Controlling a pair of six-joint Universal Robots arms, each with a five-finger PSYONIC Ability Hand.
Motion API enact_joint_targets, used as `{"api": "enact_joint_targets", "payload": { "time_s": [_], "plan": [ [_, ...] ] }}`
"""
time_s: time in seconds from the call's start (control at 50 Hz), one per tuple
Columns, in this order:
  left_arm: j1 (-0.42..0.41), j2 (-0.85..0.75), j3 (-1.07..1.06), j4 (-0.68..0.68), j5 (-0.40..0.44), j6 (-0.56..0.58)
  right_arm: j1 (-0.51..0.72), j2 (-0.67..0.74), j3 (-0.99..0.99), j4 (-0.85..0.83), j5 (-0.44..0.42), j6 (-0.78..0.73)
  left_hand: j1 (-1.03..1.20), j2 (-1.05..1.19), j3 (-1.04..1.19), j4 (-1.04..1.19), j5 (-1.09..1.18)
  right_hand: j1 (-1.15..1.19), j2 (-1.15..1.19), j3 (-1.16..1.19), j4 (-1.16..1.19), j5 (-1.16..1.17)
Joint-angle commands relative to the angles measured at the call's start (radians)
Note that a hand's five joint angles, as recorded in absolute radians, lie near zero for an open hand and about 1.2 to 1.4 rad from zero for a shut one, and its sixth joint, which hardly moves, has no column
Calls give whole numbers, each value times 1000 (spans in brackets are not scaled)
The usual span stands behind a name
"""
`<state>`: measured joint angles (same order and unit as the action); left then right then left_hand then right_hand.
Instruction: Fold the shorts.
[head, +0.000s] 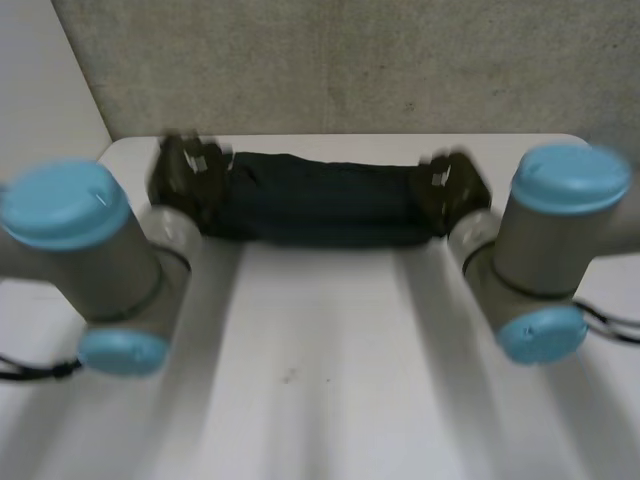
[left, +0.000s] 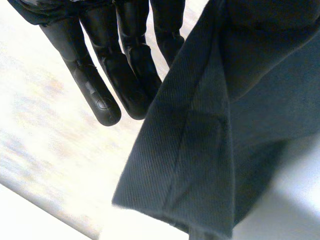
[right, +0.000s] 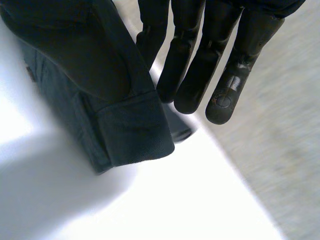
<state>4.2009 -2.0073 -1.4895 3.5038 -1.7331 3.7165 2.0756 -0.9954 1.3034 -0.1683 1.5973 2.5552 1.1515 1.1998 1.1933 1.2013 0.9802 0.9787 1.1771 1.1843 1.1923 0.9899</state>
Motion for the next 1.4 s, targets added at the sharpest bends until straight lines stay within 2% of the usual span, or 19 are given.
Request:
{"api": "enact_joint_targets", "payload": {
  "time_s": [0.02,0.24,0.36,0.5,0.62,0.64,0.68,0.7,0.78,0.88,0.92,0.94,1.02,1.08,1.26,1.34,1.36,1.4],
  "plan": [
    [-71,-70,-162,-69,-31,11,0,60,118,79,-42,0,245,196,203,195,242,418,219,212,204,232],
    [-76,54,-248,-334,-66,10,-15,-100,249,214,-111,-6,245,196,203,195,242,418,219,212,204,232],
    [-84,133,-299,-485,-62,3,-15,-175,295,404,-129,-67,245,196,203,195,242,418,219,212,204,232],
    [-105,232,-362,-563,-54,-4,-15,-308,396,575,-118,-185,245,196,203,195,242,418,219,212,204,232],
    [-107,278,-390,-566,-23,-6,-17,-388,487,592,-132,-222,245,196,203,195,242,418,219,212,204,232],
    [-107,280,-385,-556,-14,-6,-17,-390,500,573,-140,-214,-109,-158,-151,-159,-113,418,219,212,204,232],
    [-99,283,-374,-545,-2,-6,-15,-390,511,538,-149,-211,-502,-550,-543,-551,-505,418,219,212,204,232],
    [-96,285,-368,-539,4,-7,-15,-390,517,515,-152,-210,-623,-671,-664,-672,-626,418,219,212,204,232],
    [-71,297,-304,-458,40,-6,-15,-387,553,400,-163,-202,-700,-748,-742,-750,-703,418,219,212,204,232],
    [60,286,-223,-335,124,2,-17,-385,571,331,-169,-126,-735,-784,-777,-785,-739,418,219,212,204,232],
    [96,272,-192,-315,171,2,-18,-384,576,323,-168,-107,-735,-784,-777,-785,-739,418,219,212,204,232],
    [114,236,-161,-296,222,0,-18,-385,577,323,-168,-104,-732,-781,-774,-782,-736,418,219,212,204,232],
    [157,90,-45,-281,331,-3,-20,-384,580,317,-177,-98,-706,-754,-748,-756,-709,418,219,212,204,232],
    [162,1,39,-282,366,0,-32,-384,586,308,-184,-96,-668,-716,-710,-718,-671,418,219,212,204,232],
    [162,-251,270,-292,371,8,-32,-353,596,283,-191,-92,-595,-643,-636,-644,-598,418,219,212,204,232],
    [162,-323,342,-319,371,10,-34,-350,600,274,-189,-92,-439,-488,-481,-489,-442,418,219,212,204,232],
    [162,-341,362,-331,371,11,-34,-350,600,273,-189,-92,-308,-356,-350,-358,-311,418,219,212,204,232],
    [163,-358,377,-345,368,11,-37,-348,603,270,-189,-92,-181,-229,-223,-231,-184,418,219,212,204,232]
  ]
}}
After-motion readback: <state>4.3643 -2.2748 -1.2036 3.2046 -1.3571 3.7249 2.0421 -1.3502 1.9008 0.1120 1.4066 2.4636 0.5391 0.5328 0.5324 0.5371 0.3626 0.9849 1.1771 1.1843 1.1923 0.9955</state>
